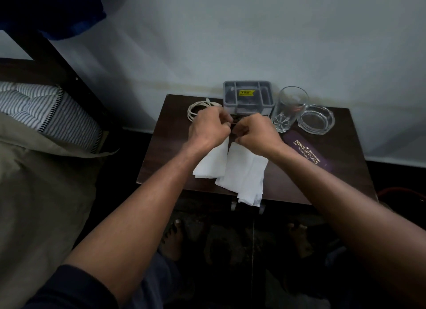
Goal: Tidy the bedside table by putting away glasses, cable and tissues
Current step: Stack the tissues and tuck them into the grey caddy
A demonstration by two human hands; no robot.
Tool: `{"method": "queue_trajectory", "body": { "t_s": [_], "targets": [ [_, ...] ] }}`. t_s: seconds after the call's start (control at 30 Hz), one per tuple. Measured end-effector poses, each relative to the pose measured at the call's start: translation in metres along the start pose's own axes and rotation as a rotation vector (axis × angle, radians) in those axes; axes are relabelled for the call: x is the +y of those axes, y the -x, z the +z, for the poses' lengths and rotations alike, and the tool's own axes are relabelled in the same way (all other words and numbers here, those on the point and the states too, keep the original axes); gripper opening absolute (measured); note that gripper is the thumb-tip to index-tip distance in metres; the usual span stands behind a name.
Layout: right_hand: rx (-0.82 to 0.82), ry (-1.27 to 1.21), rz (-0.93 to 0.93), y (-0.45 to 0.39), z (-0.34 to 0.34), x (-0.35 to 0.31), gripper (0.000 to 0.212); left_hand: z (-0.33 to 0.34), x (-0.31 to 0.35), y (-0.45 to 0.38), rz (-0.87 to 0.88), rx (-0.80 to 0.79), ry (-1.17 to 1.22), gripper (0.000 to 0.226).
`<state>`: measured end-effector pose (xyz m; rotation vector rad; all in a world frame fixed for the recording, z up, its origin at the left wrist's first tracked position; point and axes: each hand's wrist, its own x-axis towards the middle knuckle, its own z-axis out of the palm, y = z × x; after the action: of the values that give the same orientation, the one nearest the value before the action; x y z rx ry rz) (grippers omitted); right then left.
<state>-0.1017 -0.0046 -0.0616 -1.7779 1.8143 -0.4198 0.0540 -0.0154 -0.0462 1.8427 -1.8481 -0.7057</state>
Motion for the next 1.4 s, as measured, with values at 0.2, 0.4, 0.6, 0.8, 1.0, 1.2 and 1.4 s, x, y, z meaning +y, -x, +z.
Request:
{"method": "queue_trajectory", "body": {
  "t_s": [0.2, 0.4, 0.6, 0.8, 1.0, 1.2, 1.4],
  "targets": [
    [-0.082, 0.282, 0.052, 0.013, -0.017, 0.030, 0.028, 0.013, 0.007, 0.014, -0.046, -0.216, -0.199, 0.018],
    [-0.214, 0.329, 0.103, 0.021, -0.009, 0.041, 0.064, 0.019, 0.009, 0.017, 0.014, -0.413, -0.211, 0.013],
    [-0.060, 0.267, 0.044, 0.017, -0.008, 0.040, 0.027, 0.025, 0.015, 0.010, 0.027, -0.458, -0.193, 0.029],
    [0.035, 0.200, -0.024, 0.008, -0.013, 0.043, 0.033, 0.018, 0.002, 0.003, 0.032, -0.316, -0.354, 0.033],
    [0.027, 0.190, -0.130, 0.016, 0.005, 0.027, 0.025, 0.012, -0.020, 0.002, -0.002, -0.293, -0.537, 0.061],
    [-0.016, 0.268, -0.096, 0.016, 0.008, 0.027, 0.039, 0.006, -0.023, 0.003, -0.004, -0.339, -0.559, 0.042],
    [-0.049, 0.229, 0.027, 0.008, -0.003, 0.029, 0.040, -0.015, -0.012, 0.002, 0.198, -0.490, -0.210, 0.018]
  ]
}}
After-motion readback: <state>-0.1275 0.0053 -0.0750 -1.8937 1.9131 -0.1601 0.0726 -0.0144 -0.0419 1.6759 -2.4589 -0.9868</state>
